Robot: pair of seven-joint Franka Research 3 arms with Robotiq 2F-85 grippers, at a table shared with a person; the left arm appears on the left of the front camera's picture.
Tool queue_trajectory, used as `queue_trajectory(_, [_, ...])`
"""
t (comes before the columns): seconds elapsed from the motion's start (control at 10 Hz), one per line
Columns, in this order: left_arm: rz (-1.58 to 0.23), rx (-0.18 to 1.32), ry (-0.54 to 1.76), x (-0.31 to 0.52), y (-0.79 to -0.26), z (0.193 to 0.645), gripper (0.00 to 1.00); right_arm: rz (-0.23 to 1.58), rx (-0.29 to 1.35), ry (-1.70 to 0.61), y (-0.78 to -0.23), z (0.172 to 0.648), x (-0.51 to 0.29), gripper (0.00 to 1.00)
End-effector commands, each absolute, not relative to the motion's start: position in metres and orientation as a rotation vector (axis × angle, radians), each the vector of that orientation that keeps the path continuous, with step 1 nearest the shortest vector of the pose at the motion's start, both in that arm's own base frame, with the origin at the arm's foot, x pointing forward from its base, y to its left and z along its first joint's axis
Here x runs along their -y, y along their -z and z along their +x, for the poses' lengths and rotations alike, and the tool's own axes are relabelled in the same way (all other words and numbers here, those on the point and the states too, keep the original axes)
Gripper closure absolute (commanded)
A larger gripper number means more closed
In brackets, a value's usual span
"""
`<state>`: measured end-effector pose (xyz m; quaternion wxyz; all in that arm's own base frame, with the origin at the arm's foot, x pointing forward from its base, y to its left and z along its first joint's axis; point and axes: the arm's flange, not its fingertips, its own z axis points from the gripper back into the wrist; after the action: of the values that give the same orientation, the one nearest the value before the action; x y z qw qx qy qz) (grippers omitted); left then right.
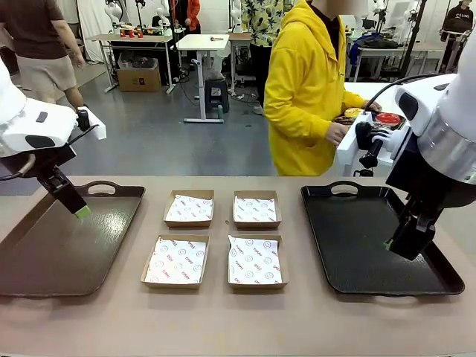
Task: Individually package the donuts and arrange them on the tray.
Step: Pick up one Paper togo box.
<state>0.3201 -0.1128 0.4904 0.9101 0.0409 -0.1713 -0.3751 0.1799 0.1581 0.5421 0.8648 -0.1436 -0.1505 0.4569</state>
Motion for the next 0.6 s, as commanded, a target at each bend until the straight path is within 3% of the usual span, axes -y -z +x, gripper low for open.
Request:
queue_trajectory(0.0, [0.084, 0.355, 0.772, 0.112, -0.493, 0.318, 0.00, 0.112, 0.345, -0.835, -0.532, 0.198, -0.140, 0.00])
queue_trajectory(0.1, [-0.237, 0.327, 0.726, 0.097, -0.495, 0.329, 0.00, 0.423, 0.392, -0.658, -0.523, 0.208, -0.111, 0.00])
queue_trajectory(0.3, [-0.674, 0.288, 0.628, 0.066, -0.489, 0.341, 0.00, 0.878, 0.520, -0.375, -0.499, 0.211, -0.058, 0.00])
queue_trajectory(0.5, [-1.093, 0.291, 0.514, 0.028, -0.477, 0.352, 0.00, 1.120, 0.607, -0.152, -0.466, 0.198, -0.017, 0.00])
